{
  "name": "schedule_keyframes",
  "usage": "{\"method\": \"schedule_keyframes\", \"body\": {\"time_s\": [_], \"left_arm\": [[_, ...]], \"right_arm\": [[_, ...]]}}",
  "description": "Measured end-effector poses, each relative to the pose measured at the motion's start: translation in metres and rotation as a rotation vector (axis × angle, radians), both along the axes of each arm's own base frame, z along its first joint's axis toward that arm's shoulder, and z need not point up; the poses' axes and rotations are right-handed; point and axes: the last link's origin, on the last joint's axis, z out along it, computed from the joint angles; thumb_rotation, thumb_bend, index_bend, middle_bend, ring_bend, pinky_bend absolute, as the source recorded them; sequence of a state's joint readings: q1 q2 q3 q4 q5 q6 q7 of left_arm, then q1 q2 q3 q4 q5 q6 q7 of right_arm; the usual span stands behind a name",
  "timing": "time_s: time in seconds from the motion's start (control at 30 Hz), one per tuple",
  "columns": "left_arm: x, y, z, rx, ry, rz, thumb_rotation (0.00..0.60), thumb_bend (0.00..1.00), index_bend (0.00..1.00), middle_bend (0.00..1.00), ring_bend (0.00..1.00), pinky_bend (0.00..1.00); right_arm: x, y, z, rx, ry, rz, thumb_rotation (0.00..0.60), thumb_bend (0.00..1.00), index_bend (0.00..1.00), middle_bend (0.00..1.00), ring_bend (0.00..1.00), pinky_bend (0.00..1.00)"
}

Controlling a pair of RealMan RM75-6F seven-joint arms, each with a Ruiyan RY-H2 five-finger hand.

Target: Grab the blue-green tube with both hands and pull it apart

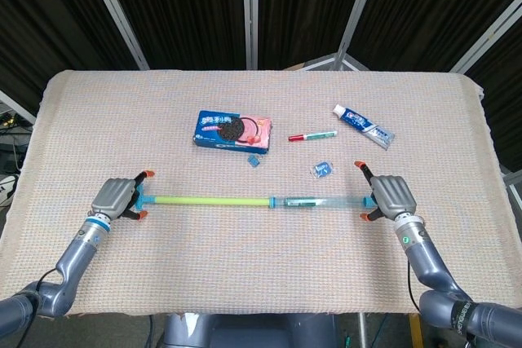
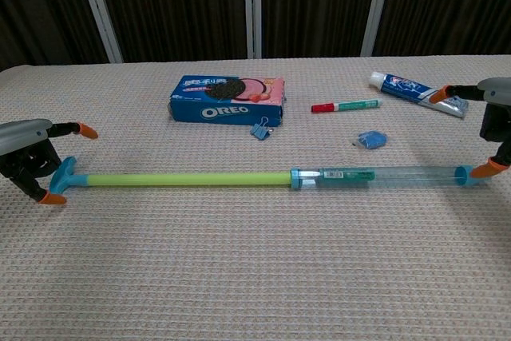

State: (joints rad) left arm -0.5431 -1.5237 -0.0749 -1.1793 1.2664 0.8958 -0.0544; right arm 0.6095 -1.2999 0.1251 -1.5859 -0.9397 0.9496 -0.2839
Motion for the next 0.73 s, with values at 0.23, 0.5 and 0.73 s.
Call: {"method": "schedule_keyframes", "body": {"time_s": [0.23, 0.5, 0.73], "left_arm": [[0.000, -0.001, 0.022, 0.065, -0.027, -0.016, 0.600, 0.05, 0.00, 0.84, 0.85, 1.00], [-0.004, -0.025, 0.087, 0.231, -0.041, -0.078, 0.600, 0.00, 0.00, 0.09, 0.14, 0.31], [-0.017, -0.080, 0.137, 0.280, 0.034, -0.073, 0.600, 0.00, 0.00, 0.00, 0.00, 0.00]], "right_arm": [[0.002, 0.005, 0.015, -0.043, -0.021, 0.024, 0.600, 0.00, 0.00, 0.99, 1.00, 1.00], [-0.001, 0.028, 0.059, -0.198, -0.070, 0.179, 0.600, 0.00, 0.00, 0.39, 0.41, 0.51], [-0.036, 0.081, 0.101, -0.295, -0.034, 0.235, 0.600, 0.00, 0.00, 0.00, 0.00, 0.00]]}}
